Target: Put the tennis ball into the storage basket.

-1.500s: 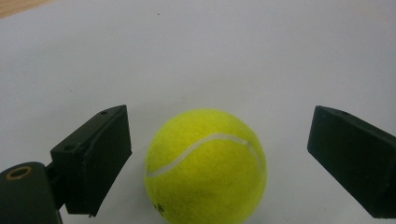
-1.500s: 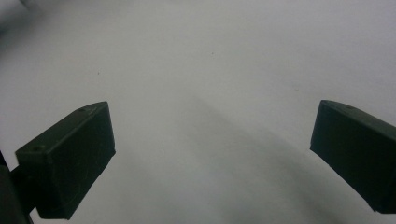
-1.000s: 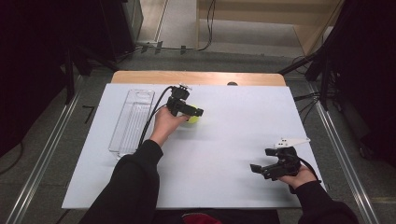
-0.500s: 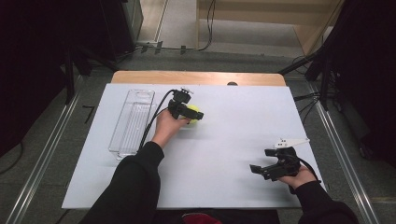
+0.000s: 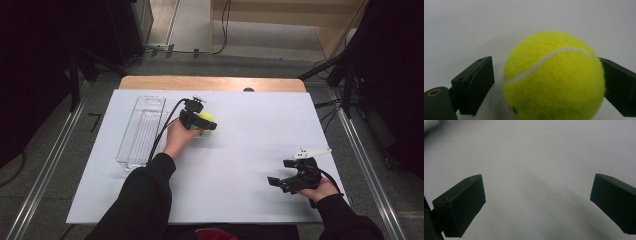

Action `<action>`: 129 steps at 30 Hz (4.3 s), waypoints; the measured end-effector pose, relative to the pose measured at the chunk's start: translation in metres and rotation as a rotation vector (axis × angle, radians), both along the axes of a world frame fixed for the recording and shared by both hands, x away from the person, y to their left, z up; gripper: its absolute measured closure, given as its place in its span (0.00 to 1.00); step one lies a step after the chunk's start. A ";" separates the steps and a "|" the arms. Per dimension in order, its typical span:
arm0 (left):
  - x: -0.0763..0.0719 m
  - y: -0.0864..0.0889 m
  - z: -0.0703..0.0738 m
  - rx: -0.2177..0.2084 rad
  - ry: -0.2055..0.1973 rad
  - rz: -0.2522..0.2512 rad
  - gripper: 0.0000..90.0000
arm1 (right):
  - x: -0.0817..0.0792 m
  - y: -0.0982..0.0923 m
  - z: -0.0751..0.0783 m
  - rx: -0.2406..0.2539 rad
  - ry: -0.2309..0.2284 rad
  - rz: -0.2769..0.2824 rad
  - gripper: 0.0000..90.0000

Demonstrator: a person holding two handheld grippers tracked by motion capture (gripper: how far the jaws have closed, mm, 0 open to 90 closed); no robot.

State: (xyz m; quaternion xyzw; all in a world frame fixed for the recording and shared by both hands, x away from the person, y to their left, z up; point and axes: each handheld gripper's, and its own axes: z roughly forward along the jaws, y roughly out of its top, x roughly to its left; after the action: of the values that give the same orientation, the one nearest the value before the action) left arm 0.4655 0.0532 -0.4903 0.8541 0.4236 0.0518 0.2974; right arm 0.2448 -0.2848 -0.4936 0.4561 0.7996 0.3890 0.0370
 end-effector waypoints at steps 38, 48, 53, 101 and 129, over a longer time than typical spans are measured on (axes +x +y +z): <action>-0.007 -0.002 0.003 -0.010 -0.009 -0.042 0.30 | 0.000 0.000 0.000 -0.001 0.000 0.002 0.00; -0.008 0.003 0.014 -0.028 -0.017 -0.040 0.30 | 0.000 0.000 0.000 -0.001 -0.004 0.005 0.00; -0.009 0.004 0.023 -0.025 -0.031 -0.042 0.30 | 0.000 0.000 0.000 -0.001 -0.004 0.005 0.00; -0.026 0.014 0.094 -0.081 -0.022 -0.135 0.30 | -0.001 -0.001 0.000 -0.004 -0.002 0.000 0.00; -0.026 0.046 0.102 -0.102 -0.029 -0.082 0.30 | 0.000 0.001 0.002 0.001 -0.009 0.022 0.00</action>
State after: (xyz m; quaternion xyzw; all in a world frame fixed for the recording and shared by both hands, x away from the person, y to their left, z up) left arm 0.4397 0.0988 -0.3880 0.8536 0.3861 0.0303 0.3484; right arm 0.2448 -0.2839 -0.4917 0.4456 0.8042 0.3917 0.0365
